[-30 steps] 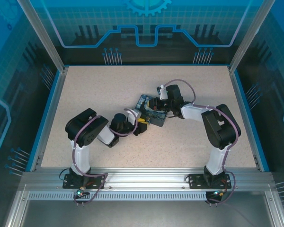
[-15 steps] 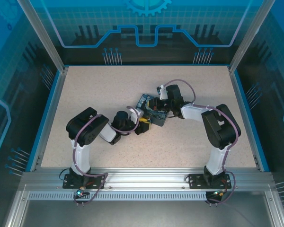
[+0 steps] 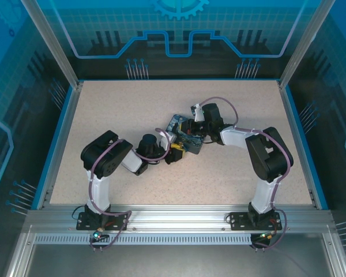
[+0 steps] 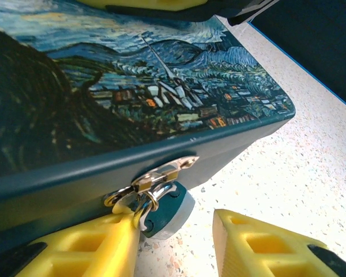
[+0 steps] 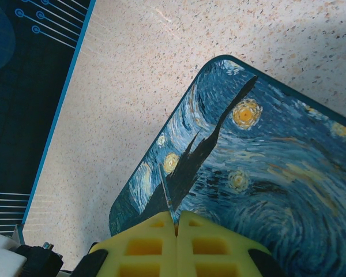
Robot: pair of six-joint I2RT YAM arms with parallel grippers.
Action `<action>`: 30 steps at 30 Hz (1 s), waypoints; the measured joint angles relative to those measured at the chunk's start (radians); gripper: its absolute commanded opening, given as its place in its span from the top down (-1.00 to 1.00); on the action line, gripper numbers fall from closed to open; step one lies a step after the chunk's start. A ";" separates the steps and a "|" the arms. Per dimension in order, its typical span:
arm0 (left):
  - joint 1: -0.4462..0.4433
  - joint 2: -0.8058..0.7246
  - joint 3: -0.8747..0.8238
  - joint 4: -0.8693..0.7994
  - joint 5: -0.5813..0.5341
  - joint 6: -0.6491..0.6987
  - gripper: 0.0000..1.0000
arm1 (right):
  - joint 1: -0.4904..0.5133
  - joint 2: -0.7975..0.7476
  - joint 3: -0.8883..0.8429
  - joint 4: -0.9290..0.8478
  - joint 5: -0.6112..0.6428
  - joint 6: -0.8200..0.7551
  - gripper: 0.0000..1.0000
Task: Unlock the padlock with the key
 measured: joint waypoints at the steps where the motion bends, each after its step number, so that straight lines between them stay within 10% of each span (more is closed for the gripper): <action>1: 0.000 0.002 0.002 0.000 0.001 -0.005 0.20 | 0.000 0.000 0.000 0.000 0.000 0.000 1.00; 30: -0.005 0.029 0.037 0.010 -0.113 -0.179 0.11 | 0.018 -0.009 -0.024 0.029 0.011 0.023 1.00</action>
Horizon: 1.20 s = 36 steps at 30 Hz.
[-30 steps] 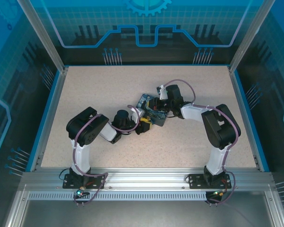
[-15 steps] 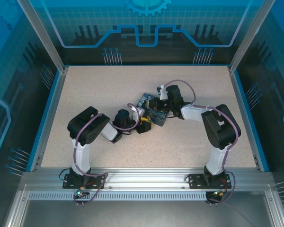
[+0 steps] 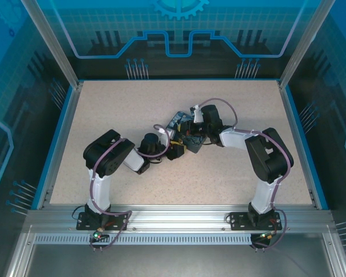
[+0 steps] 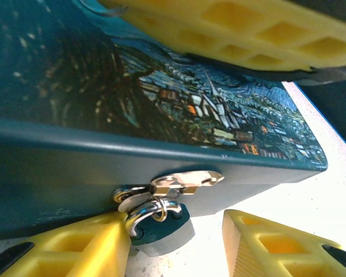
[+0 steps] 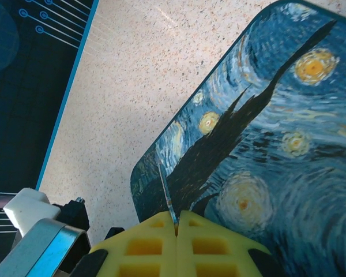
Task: Unlock the padlock with the key
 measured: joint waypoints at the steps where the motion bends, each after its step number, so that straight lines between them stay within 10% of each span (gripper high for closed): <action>1: 0.000 0.000 0.002 -0.003 -0.004 -0.001 0.14 | 0.000 0.000 0.000 0.000 0.000 0.000 1.00; 20: -0.006 0.000 0.038 -0.056 -0.070 -0.026 0.12 | 0.002 0.000 0.000 0.001 0.000 0.010 1.00; 36: -0.012 -0.006 0.061 -0.116 -0.145 -0.026 0.57 | 0.005 -0.013 -0.014 0.005 0.002 0.010 1.00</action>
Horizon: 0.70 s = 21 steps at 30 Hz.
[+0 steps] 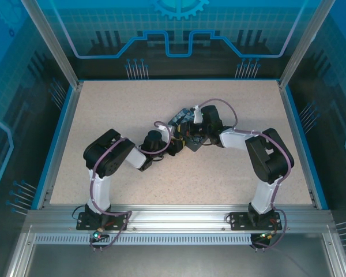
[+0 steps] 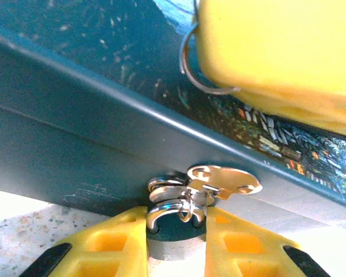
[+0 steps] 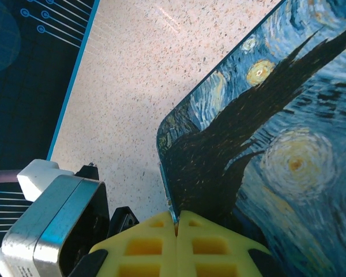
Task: Unlock the padlock with the key
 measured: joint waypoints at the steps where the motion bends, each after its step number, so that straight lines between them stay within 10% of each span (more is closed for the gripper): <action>1: 0.000 -0.004 0.000 -0.008 -0.006 0.000 0.57 | 0.002 -0.006 -0.005 0.000 0.004 0.000 1.00; 21: -0.031 -0.237 0.006 -0.378 -0.045 -0.354 0.89 | 0.015 -0.560 -0.439 -0.174 0.119 -0.317 1.00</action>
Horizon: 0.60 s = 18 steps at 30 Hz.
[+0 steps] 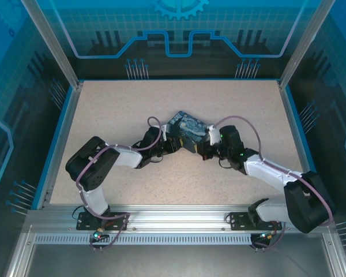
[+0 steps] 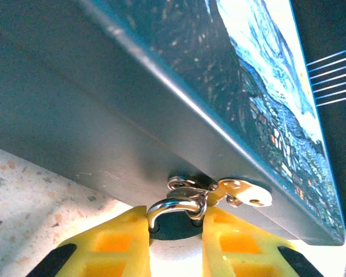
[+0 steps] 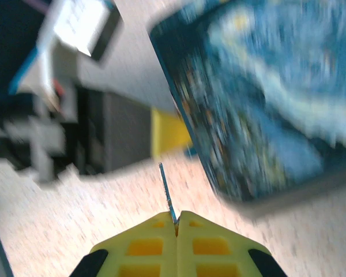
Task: Unlock the padlock with the key
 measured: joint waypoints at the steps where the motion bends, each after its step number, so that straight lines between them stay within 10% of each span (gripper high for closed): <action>1: 0.000 -0.006 0.000 -0.003 0.004 -0.024 0.89 | 0.010 0.000 -0.030 0.004 0.005 -0.012 1.00; 18: -0.027 -0.054 0.000 0.005 0.038 -0.278 0.88 | 0.113 0.084 -0.138 0.267 0.132 -0.132 1.00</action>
